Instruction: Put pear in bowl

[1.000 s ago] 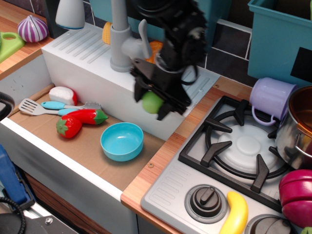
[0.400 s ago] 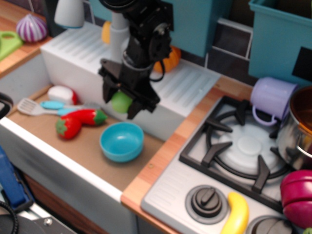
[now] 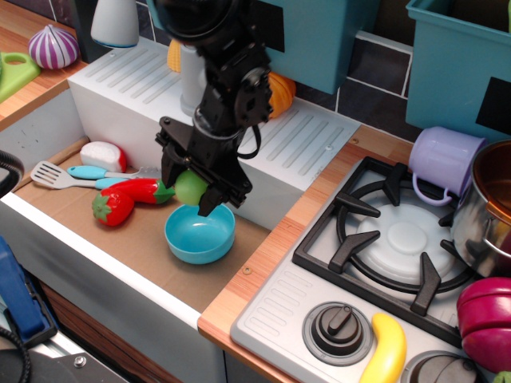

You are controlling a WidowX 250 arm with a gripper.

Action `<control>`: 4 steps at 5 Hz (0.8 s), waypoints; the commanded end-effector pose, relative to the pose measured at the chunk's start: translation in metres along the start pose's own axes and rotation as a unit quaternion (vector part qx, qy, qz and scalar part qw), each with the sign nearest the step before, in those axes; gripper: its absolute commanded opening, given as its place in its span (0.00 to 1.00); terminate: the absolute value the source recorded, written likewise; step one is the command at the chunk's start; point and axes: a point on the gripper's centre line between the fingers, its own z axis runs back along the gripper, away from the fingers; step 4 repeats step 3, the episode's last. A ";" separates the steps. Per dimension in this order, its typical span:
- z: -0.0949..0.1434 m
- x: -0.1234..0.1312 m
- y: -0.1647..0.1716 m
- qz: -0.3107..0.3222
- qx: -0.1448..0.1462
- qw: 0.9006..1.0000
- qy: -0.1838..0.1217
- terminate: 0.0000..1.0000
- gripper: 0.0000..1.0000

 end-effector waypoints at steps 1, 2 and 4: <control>0.007 0.004 0.005 0.010 0.004 1.000 -0.024 0.00 1.00; 0.007 0.004 0.005 0.010 0.004 1.000 -0.024 0.00 1.00; 0.007 0.004 0.005 0.010 0.004 1.000 -0.024 1.00 1.00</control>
